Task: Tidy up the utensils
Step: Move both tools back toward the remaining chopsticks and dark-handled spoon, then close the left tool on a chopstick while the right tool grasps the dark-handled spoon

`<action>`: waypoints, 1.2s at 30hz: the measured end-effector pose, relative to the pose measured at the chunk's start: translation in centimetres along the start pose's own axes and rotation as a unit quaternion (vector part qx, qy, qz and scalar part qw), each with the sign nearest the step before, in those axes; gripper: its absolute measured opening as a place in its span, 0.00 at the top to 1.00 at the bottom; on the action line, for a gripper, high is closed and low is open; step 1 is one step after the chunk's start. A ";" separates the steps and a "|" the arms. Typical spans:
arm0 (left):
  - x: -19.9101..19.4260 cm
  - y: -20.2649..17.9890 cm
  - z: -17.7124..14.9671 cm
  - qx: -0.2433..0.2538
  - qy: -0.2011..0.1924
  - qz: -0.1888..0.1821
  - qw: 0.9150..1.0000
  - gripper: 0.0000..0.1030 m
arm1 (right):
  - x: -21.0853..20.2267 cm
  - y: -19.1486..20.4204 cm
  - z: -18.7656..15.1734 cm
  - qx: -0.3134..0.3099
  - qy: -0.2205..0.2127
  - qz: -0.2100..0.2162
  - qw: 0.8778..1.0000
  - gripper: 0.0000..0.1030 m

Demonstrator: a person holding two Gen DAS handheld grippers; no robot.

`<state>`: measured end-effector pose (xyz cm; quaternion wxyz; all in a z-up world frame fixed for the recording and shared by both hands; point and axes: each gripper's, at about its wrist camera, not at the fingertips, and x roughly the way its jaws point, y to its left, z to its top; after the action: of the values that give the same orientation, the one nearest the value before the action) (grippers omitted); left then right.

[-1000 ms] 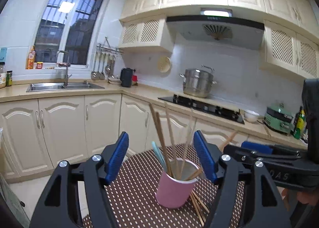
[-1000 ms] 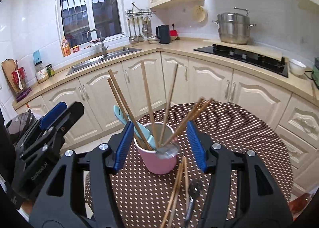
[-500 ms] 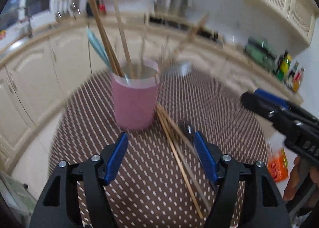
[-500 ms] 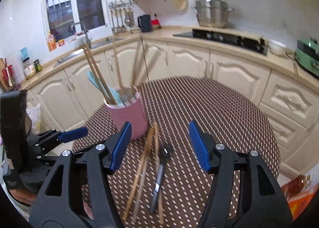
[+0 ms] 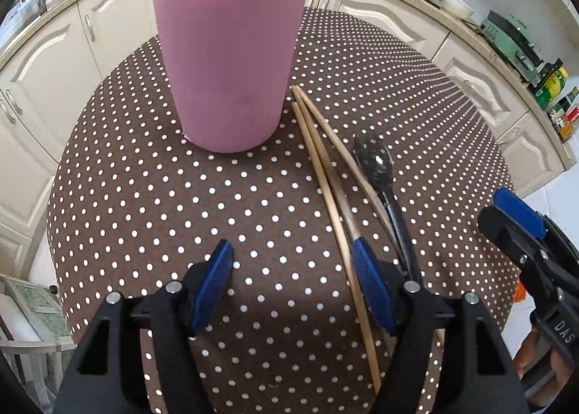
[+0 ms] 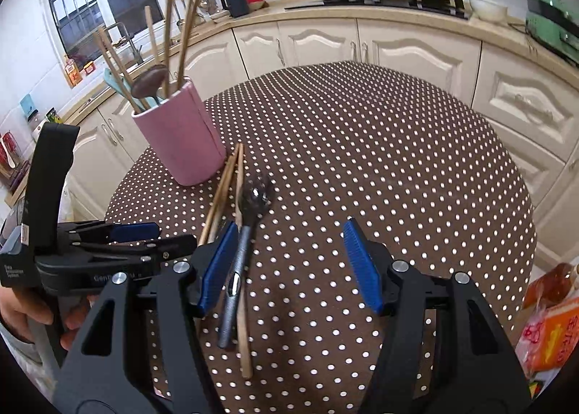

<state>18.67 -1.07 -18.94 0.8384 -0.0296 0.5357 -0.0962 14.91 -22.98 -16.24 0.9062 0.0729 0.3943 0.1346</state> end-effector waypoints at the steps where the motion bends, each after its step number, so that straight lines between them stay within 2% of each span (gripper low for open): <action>1: 0.1 -0.1 0.2 0.002 -0.001 0.004 1.000 0.35 | 0.0 -0.2 -0.1 0.002 0.001 0.000 1.000 0.41; 8: 1.3 -1.2 1.7 0.014 0.001 0.030 0.999 0.34 | 0.5 -0.8 -0.5 0.006 0.009 0.003 1.000 0.40; 12: 2.0 -1.4 3.2 0.005 0.000 0.032 0.999 0.36 | 1.0 -0.9 -0.4 0.005 0.018 0.005 1.000 0.40; 17: 2.2 -0.9 4.4 -0.018 -0.011 0.017 1.000 0.62 | 1.8 -0.5 0.0 0.001 0.036 0.010 0.999 0.40; 19: 2.2 -0.6 4.4 -0.025 -0.011 -0.009 1.000 0.78 | 2.3 -0.1 0.3 -0.002 0.046 0.013 0.999 0.40; 21: 2.1 -0.4 4.4 -0.027 -0.009 -0.029 0.999 0.88 | 2.9 0.6 0.4 -0.010 0.057 0.014 0.998 0.40; 22: 2.1 -0.4 4.3 -0.026 -0.008 -0.036 0.999 0.92 | 3.2 0.9 0.5 -0.013 0.061 0.015 0.998 0.40; 26: 1.4 0.1 3.0 -0.023 -0.005 -0.051 0.998 0.95 | 4.7 2.3 0.9 -0.027 0.088 0.023 0.995 0.41; 30: 1.0 1.3 1.9 -0.032 -0.001 -0.067 0.997 0.95 | 6.1 3.4 1.6 -0.041 0.113 0.021 0.992 0.52; 31: 0.8 1.7 1.5 -0.034 -0.002 -0.070 0.997 0.95 | 6.5 3.6 1.7 -0.044 0.119 0.022 0.992 0.57; 33: 0.4 2.0 0.9 -0.032 0.000 -0.057 0.998 0.96 | 7.4 3.9 2.1 -0.046 0.133 0.024 0.990 0.66; 34: 0.6 1.9 0.6 -0.031 0.004 -0.049 0.998 0.96 | 7.8 4.1 2.2 -0.049 0.139 0.023 0.989 0.67; 35: 0.7 2.2 0.3 -0.033 0.005 -0.057 0.998 0.97 | 8.0 4.2 2.3 -0.053 0.140 0.020 0.989 0.69; 36: 0.4 2.7 0.0 -0.036 0.005 -0.061 0.997 0.98 | 8.1 4.4 2.4 -0.056 0.142 0.018 0.988 0.75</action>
<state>19.19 1.51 -19.70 0.8267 -0.0920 0.5400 -0.1284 21.18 -16.44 -19.21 0.8412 0.0096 0.5092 0.1817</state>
